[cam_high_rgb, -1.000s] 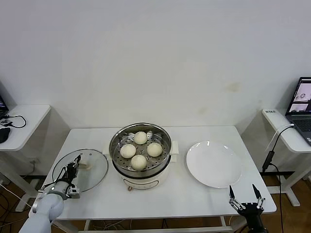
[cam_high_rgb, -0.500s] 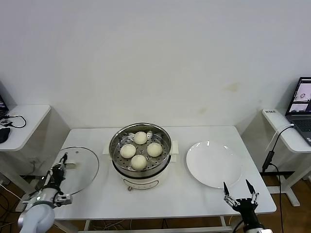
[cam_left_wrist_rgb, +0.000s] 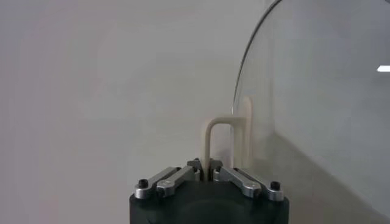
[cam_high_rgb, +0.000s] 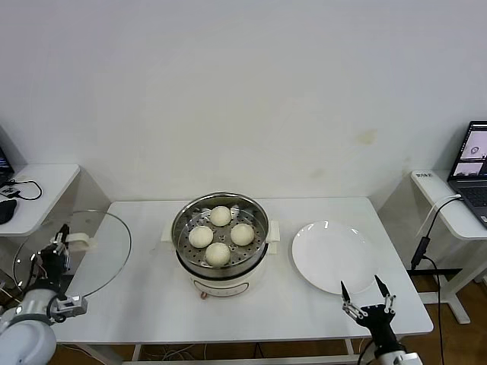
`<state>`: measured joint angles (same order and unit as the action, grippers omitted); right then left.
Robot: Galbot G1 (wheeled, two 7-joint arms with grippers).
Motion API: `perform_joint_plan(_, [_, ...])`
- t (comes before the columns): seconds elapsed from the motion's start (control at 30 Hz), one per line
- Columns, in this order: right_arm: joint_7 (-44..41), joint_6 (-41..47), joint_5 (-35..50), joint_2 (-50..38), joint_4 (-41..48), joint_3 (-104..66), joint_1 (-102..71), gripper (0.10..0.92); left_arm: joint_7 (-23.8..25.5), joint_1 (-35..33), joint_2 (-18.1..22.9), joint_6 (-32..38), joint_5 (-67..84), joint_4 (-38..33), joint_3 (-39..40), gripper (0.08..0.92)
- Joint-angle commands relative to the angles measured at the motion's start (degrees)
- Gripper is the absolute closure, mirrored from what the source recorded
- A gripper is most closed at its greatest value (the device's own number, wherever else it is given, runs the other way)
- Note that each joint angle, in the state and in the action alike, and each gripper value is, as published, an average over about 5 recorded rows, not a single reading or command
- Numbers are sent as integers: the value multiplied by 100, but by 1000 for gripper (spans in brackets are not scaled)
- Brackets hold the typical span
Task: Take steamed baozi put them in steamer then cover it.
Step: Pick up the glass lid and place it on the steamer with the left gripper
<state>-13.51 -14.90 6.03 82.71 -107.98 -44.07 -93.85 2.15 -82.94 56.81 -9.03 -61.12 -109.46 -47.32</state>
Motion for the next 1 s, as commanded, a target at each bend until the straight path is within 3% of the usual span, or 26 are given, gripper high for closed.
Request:
perform_joint_plan(0.03, [23, 2, -170, 25, 19, 85, 28, 203, 627, 254, -410, -719, 353, -1303, 913, 852])
perform_joint_plan(0.17, [42, 5, -325, 116, 13, 85, 21, 202, 760, 941, -348, -964, 171, -1327, 1879, 852])
perform_joint_plan(0.47, [112, 24, -812, 318, 99, 229, 91, 202, 1222, 2257, 258, -1263, -700, -785, 3454, 852])
perform_joint_plan(0.8, [195, -83, -1237, 406, 380, 438, 151, 203, 1719, 2811, 1667, -1367, -1956, -291, 3981, 852])
perform_joint_plan(1.0, [208, -102, -1300, 380, 475, 481, 198, 202, 1838, 2960, 2182, -1404, -2340, -8, 4104, 852])
